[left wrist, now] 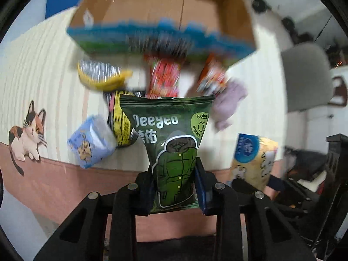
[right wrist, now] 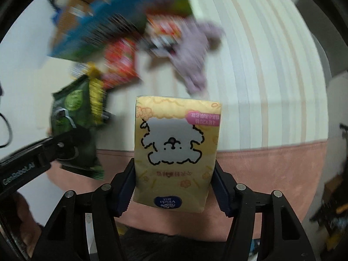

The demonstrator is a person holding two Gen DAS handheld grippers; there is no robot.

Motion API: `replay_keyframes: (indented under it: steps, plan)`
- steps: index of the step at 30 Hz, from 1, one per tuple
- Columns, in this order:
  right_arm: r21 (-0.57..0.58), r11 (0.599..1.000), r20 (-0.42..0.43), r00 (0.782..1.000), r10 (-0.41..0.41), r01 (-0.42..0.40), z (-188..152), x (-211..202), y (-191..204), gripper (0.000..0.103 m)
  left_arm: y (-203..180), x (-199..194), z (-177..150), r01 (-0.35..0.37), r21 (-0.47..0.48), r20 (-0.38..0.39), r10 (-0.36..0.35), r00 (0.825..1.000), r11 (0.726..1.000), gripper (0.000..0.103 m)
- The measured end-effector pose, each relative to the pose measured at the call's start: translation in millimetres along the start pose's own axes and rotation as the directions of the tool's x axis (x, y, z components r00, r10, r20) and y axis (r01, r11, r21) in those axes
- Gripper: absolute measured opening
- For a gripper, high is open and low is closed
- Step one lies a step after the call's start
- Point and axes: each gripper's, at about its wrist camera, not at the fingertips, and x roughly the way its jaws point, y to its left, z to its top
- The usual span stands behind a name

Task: Organize soft objects
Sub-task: 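Lower both held items into the box and open both tools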

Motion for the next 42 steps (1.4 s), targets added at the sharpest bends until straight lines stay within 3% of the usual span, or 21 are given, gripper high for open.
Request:
replay_keyframes:
  steps: [3,6,10,14,21,24,31,34,38,39,41,42]
  plan:
    - [-0.082,0.996,0.094,0.994,0.047,-0.04,18,-49,16,0.066,1,-49,34,0.051,0.009,0.06,-0.052,0.997,0.999,0.028]
    - [-0.14,0.989,0.162,0.985,0.058,-0.036,55,-89,40,0.066,3,-78,77,0.048,0.023,0.112,-0.05,0.992,0.999,0.028]
    - [-0.184,0.983,0.221,0.974,0.04,0.002,109,-115,60,0.066,6,-88,147,0.036,0.025,0.133,-0.039,0.99,0.999,0.028]
    - [-0.191,0.979,0.249,0.968,-0.016,0.065,171,-95,76,0.066,17,-62,230,0.048,0.035,0.083,-0.051,0.995,0.998,0.028]
    - [-0.157,0.975,0.202,0.971,-0.124,0.157,289,-21,89,0.066,21,8,325,0.102,0.022,-0.065,-0.1,0.993,0.995,0.028]
    - [-0.141,0.974,0.161,0.975,-0.156,0.179,331,3,89,0.066,23,34,341,0.099,0.026,-0.103,-0.096,0.99,0.995,0.028]
    - [-0.116,0.971,0.115,0.973,-0.198,0.211,380,33,86,0.066,22,70,368,0.132,0.014,-0.189,-0.127,0.974,0.991,0.028]
    - [-0.138,0.962,0.132,0.967,-0.218,0.236,388,32,90,0.066,22,74,369,0.143,0.012,-0.209,-0.138,0.968,0.99,0.029]
    - [-0.149,0.959,0.115,0.967,-0.226,0.242,393,31,91,0.067,25,74,371,0.099,0.024,-0.212,-0.092,0.973,0.995,0.03]
    - [-0.157,0.955,0.114,0.965,-0.235,0.251,396,31,92,0.067,24,74,371,0.098,0.026,-0.217,-0.09,0.972,0.995,0.032]
    - [-0.158,0.953,0.117,0.963,-0.241,0.258,397,28,94,0.068,24,68,370,0.1,0.032,-0.214,-0.091,0.972,0.994,0.047]
    - [-0.16,0.953,0.114,0.964,-0.242,0.258,398,27,95,0.069,24,61,369,0.1,0.038,-0.206,-0.09,0.974,0.994,0.061]
